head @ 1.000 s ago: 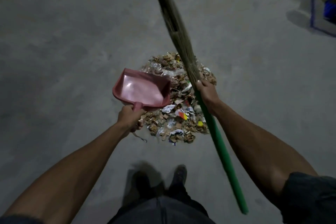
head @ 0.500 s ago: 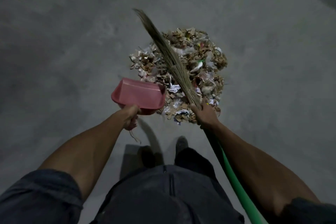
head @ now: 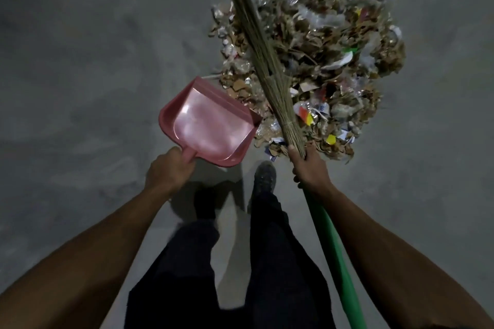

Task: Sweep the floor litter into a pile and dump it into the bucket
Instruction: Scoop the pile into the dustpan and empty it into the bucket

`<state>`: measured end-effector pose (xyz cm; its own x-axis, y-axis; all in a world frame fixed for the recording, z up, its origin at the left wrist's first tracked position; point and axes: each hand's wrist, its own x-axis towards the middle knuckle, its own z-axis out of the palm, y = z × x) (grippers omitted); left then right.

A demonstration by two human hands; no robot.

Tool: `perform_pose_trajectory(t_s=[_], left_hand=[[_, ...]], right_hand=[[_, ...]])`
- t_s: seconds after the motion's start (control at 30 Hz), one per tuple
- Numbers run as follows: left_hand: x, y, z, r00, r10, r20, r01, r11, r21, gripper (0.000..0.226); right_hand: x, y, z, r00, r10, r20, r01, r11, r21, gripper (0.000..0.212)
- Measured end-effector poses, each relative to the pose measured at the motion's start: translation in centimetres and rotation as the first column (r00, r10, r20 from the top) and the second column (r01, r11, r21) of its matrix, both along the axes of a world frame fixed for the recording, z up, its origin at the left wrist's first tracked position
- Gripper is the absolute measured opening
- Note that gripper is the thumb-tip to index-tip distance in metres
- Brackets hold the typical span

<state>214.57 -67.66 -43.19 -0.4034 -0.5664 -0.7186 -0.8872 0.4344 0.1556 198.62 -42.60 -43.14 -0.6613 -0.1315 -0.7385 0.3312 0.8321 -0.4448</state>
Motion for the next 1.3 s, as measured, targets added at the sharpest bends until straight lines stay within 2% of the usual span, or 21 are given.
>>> perform_pose_trajectory(t_s=[0.13, 0.43, 0.63, 0.9, 0.97, 1.03, 1.13, 1.3], left_hand=[[1.7, 0.2, -7.9, 0.995, -0.096, 0.017, 0.096, 0.993, -0.071, 0.023], [5.5, -0.6, -25.6, 0.983, -0.177, 0.053, 0.177, 0.984, -0.002, 0.015], [5.1, -1.1, -34.9, 0.977, -0.192, 0.089, 0.187, 0.980, 0.060, 0.017], [-1.8, 0.2, -39.7, 0.957, -0.289, -0.015, 0.289, 0.957, 0.015, 0.024], [-4.6, 0.8, -40.2, 0.955, -0.295, -0.042, 0.295, 0.955, 0.008, 0.025], [-7.7, 1.6, -40.4, 0.951, -0.306, -0.050, 0.306, 0.952, -0.007, 0.027], [-12.4, 2.7, -40.6, 0.943, -0.327, -0.064, 0.326, 0.945, -0.026, 0.027], [-20.9, 3.5, -40.3, 0.921, -0.371, -0.115, 0.368, 0.929, -0.047, 0.022]], right_hand=[[-0.8, 1.0, -7.5, 1.000, 0.004, 0.001, -0.004, 1.000, 0.028, 0.039], [3.3, 2.8, -22.6, 0.999, -0.042, -0.033, 0.044, 0.996, 0.072, 0.039], [5.8, 3.8, -28.8, 0.993, -0.094, -0.070, 0.097, 0.994, 0.044, 0.038], [2.7, 5.1, -30.9, 0.982, -0.127, -0.137, 0.135, 0.989, 0.055, 0.032], [0.7, 5.3, -31.3, 0.981, -0.116, -0.157, 0.128, 0.989, 0.069, 0.036], [-1.8, 5.4, -31.4, 0.981, -0.099, -0.167, 0.115, 0.990, 0.088, 0.041], [-6.0, 5.6, -31.3, 0.974, -0.066, -0.216, 0.083, 0.994, 0.073, 0.031], [-15.8, 6.1, -30.6, 0.925, 0.006, -0.379, 0.032, 0.995, 0.094, 0.029]])
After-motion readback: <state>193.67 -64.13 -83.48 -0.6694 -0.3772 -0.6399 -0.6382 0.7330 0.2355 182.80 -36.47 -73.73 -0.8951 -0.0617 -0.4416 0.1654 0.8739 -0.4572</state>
